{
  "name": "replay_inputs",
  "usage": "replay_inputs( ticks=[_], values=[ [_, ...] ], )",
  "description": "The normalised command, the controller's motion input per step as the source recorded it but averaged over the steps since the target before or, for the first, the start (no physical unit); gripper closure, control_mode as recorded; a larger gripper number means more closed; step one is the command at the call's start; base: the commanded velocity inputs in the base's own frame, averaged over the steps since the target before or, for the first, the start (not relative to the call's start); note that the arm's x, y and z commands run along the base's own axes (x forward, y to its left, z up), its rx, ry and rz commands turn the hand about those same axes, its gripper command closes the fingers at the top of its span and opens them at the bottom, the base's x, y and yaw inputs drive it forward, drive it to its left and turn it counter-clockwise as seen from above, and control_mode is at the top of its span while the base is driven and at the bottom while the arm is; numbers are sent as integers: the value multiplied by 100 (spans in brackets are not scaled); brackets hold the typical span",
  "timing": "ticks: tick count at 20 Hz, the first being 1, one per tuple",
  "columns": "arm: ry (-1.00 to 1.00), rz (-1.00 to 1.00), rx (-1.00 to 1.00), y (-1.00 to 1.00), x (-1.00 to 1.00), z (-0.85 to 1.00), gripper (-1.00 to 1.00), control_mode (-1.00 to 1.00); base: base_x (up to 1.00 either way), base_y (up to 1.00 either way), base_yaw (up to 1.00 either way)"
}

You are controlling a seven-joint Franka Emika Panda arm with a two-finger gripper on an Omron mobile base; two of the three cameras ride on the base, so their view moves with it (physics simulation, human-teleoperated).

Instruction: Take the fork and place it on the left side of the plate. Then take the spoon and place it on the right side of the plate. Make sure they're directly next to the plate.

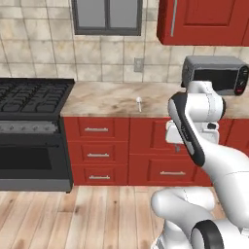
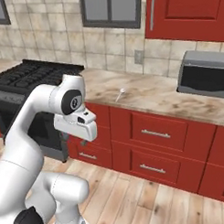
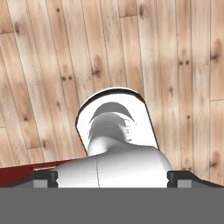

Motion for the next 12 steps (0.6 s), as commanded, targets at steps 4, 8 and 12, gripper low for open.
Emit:
replay_inputs(
  ticks=[4, 8, 12],
  values=[
    [0, 0, 0, 0, 0, 0, -100, 100, 100, 2, -6],
    [0, 0, 0, 0, 0, 0, -100, 100, 100, 23, -9],
    [0, 0, 0, 0, 0, 0, -100, 100, 100, 27, -3]
  ],
)
